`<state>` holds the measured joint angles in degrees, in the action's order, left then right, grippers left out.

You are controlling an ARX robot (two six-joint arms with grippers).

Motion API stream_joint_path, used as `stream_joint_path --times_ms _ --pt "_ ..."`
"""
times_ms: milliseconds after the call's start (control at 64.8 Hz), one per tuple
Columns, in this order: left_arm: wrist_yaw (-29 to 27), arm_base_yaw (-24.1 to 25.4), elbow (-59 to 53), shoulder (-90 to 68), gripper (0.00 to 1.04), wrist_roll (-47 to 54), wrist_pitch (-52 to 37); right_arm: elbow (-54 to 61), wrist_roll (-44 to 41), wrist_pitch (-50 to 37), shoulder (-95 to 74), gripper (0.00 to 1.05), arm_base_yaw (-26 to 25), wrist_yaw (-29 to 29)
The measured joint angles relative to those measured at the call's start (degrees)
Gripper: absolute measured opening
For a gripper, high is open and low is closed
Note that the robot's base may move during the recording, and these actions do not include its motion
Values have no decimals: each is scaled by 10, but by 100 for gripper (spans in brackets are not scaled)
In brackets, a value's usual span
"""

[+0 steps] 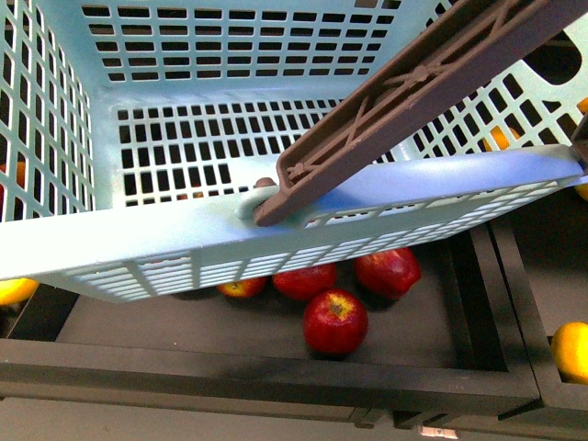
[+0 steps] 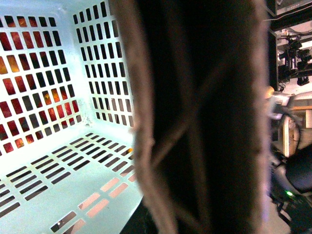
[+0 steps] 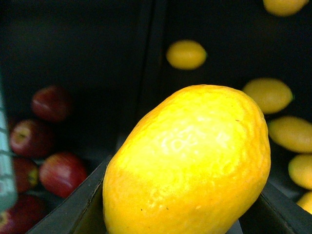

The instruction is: Pick lemon and mango into basket

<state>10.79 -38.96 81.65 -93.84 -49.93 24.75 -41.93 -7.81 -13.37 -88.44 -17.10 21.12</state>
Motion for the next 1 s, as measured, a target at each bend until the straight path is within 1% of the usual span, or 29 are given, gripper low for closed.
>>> stream_joint_path --times_ms 77,201,309,401,555,648,663,679,725,741,787,879,1003 --pt "0 0 0 0 5 0 0 2 30 3 70 59 32 9" --pt "0 0 0 0 5 0 0 2 57 7 123 59 89 0" --pt "0 0 0 0 5 0 0 1 79 7 138 59 136 -11" --pt "-1 0 0 0 5 0 0 0 91 7 140 59 194 -32" --pt "0 0 0 0 5 0 0 2 90 7 135 59 257 -65" --pt "0 0 0 0 5 0 0 8 88 7 132 59 280 -72" --pt "0 0 0 0 5 0 0 10 87 7 132 60 283 -73" --pt "0 0 0 0 5 0 0 13 86 7 132 64 288 -75" --pt "0 0 0 0 5 0 0 18 86 7 131 70 294 -77" --pt "0 0 0 0 5 0 0 21 86 7 131 73 298 -79" --pt "0 0 0 0 5 0 0 26 86 7 131 78 301 -81" --pt "0 0 0 0 5 0 0 34 85 3 131 97 304 -105" --pt "2 0 0 0 5 -1 0 36 87 -4 138 96 287 -132"
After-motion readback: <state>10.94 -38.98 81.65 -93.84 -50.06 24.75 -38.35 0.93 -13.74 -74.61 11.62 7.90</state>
